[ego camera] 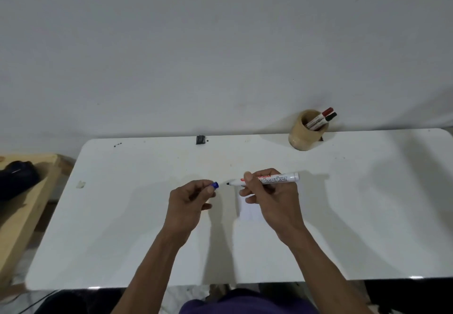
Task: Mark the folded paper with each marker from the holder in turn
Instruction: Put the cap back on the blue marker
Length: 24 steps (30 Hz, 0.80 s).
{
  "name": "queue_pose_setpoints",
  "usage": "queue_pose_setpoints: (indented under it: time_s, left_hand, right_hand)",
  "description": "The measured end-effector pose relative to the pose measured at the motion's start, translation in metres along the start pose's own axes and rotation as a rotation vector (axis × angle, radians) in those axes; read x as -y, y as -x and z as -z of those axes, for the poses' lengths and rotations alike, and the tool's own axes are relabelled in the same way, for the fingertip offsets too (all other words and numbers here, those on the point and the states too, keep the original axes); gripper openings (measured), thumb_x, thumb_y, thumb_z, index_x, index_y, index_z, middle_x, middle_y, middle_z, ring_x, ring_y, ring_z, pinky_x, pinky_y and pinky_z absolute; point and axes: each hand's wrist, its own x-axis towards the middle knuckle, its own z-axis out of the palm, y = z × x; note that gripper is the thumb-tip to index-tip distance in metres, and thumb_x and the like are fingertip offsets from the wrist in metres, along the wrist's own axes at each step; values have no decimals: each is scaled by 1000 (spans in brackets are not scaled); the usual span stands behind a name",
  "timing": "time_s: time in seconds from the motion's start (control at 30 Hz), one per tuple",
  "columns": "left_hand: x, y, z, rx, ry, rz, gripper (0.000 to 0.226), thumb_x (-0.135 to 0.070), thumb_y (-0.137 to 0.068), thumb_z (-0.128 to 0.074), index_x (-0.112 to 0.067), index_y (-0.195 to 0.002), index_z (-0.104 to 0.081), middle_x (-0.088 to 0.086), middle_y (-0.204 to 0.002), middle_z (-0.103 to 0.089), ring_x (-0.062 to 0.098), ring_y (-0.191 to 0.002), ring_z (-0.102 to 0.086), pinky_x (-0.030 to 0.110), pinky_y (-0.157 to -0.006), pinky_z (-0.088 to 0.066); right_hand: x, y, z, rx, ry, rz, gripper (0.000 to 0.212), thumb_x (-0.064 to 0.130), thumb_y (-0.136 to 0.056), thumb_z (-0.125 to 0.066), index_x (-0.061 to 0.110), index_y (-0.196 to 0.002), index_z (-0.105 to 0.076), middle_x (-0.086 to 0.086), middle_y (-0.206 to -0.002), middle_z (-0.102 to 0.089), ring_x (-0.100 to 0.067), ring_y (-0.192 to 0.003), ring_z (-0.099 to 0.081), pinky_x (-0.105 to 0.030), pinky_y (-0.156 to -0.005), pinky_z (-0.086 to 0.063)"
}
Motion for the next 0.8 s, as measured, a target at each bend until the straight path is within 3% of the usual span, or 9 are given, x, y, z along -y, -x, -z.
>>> queue_pose_setpoints:
  time_s: [0.1, 0.4, 0.7, 0.8]
  left_hand:
    - [-4, 18, 6, 34, 93, -24, 13, -8, -94, -66, -14, -96, -77, 0, -86, -75, 11, -80, -67, 30, -70, -55]
    - [-8, 36, 23, 135, 24, -90, 13, -11, -92, -69, -21, -95, -77, -7, -83, -75, 10, -81, -65, 33, -74, -55]
    - [-15, 29, 15, 233, 45, -156, 11, -8, -92, -68, -10, -95, -78, 21, -90, -72, 17, -71, -60, 26, -74, -56]
    - [-16, 23, 7, 265, 22, -152, 12, -6, -92, -67, -11, -94, -78, 21, -92, -72, 16, -73, -61, 28, -76, -56]
  right_hand:
    - [1, 12, -12, 13, -1, 19, 24, 19, -92, -74, -4, -92, -68, -8, -81, -79, -21, -72, -78, -27, -62, -60]
    - [-2, 36, -31, 29, 66, 48, 21, 19, -91, -75, 0, -88, -66, -6, -75, -79, -23, -70, -78, -29, -62, -61]
    - [1, 38, -23, 2, 11, 71, 14, 17, -87, -78, 5, -84, -72, -7, -73, -77, -20, -69, -76, -26, -64, -59]
    - [3, 34, -13, 32, -38, 8, 17, 20, -83, -81, 6, -87, -72, -9, -77, -77, -21, -71, -75, -29, -65, -58]
